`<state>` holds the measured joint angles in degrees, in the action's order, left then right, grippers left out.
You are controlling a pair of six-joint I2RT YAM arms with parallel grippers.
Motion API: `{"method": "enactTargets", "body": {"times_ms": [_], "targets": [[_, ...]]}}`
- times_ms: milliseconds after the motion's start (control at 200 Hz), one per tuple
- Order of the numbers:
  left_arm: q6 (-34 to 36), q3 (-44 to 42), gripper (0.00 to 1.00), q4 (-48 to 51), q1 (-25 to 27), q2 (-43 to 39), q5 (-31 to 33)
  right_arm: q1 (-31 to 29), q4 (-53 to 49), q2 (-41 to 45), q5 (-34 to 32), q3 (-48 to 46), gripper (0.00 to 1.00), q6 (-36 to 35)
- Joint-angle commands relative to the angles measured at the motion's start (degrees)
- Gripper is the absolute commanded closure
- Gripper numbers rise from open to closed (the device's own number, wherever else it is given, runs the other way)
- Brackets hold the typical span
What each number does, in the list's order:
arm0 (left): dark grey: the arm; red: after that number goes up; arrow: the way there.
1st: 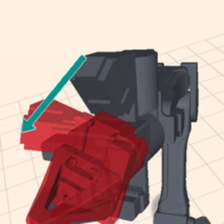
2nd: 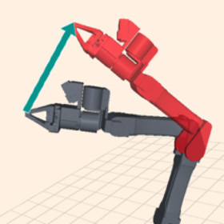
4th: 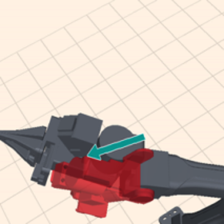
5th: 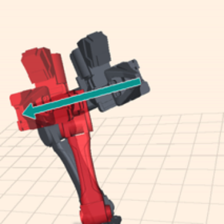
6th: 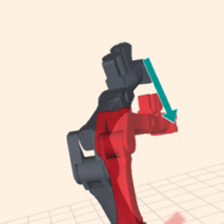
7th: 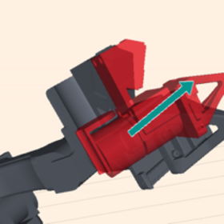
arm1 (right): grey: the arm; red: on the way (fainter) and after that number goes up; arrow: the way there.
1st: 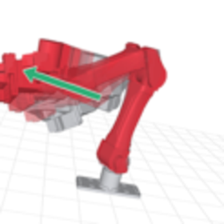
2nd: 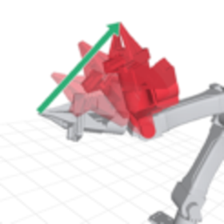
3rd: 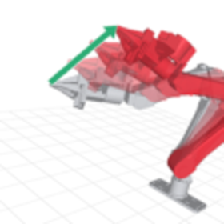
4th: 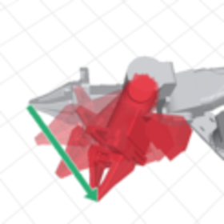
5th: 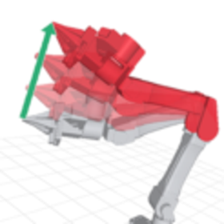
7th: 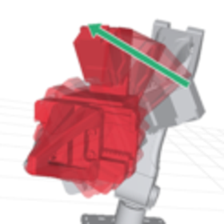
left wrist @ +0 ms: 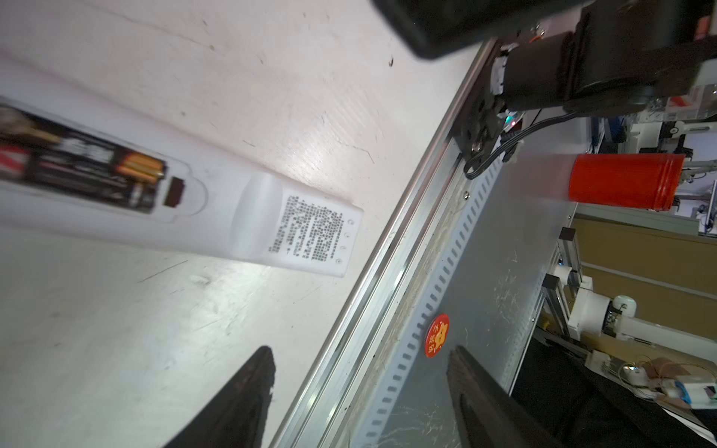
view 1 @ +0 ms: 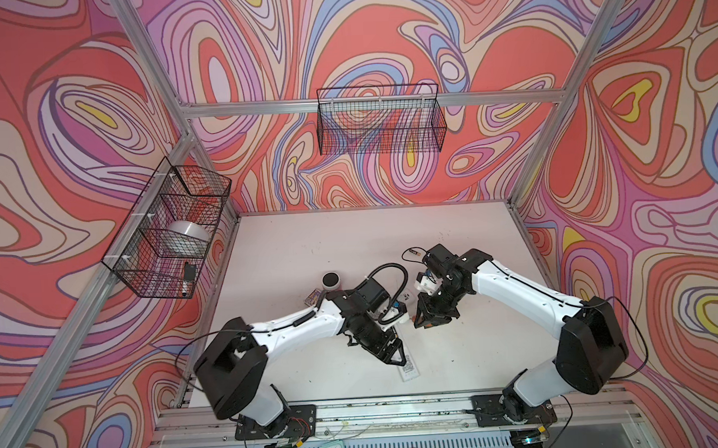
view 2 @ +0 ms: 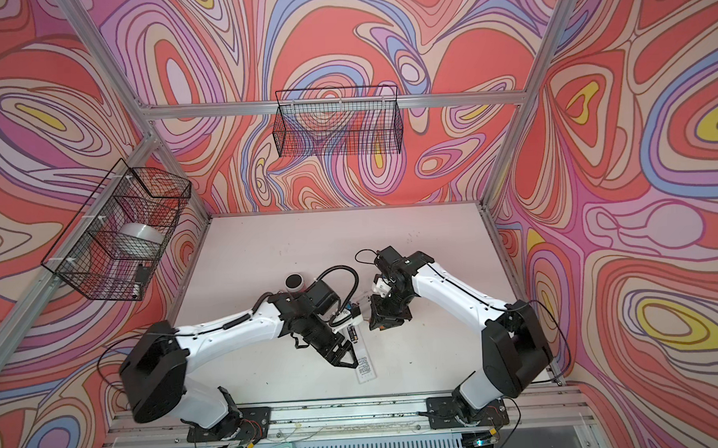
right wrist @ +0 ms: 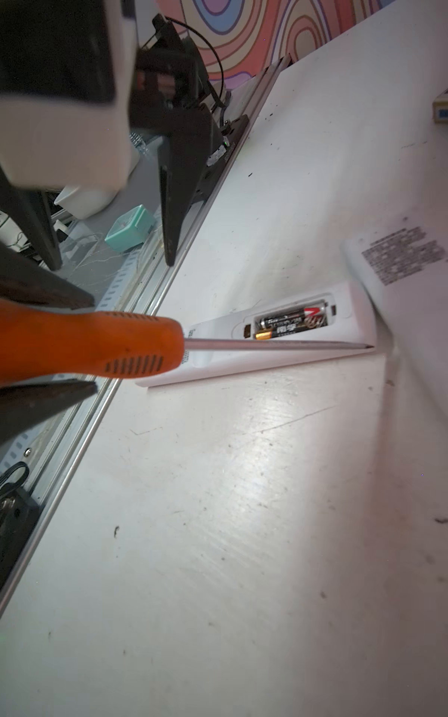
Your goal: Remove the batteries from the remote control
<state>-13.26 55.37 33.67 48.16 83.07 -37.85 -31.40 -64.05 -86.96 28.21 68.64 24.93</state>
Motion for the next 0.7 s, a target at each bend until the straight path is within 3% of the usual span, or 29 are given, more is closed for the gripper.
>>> {"method": "enactTargets", "body": {"times_ms": [0, 90, 200, 310, 446, 696], "targets": [[-1.1, -2.3, 0.19, -2.5, -4.3, -7.8, 7.7, -0.4, -1.3, 4.6, -0.6, 2.2, 1.0, -1.3], [-1.1, -2.5, 0.13, -2.7, -8.1, -11.2, 11.0, -3.5, -0.8, 6.8, 3.1, 0.5, 1.0, 0.7], [-0.1, -1.4, 0.01, -1.8, -11.3, -12.4, 15.0, -12.0, 2.3, 8.4, 6.9, -3.2, 1.0, 6.3], [0.4, -0.3, 0.0, -0.9, -14.3, -12.2, 16.4, -18.3, 3.6, 9.0, 7.2, -6.8, 1.0, 10.9], [-0.2, 0.4, 0.0, 0.1, -16.2, -11.2, 17.0, -18.4, -0.5, 9.6, 3.6, -9.3, 1.0, 11.3], [3.4, 1.2, 0.0, -0.4, -16.8, -8.0, 12.3, -18.4, -8.6, 6.5, -5.7, -9.8, 1.0, 12.1]]}}
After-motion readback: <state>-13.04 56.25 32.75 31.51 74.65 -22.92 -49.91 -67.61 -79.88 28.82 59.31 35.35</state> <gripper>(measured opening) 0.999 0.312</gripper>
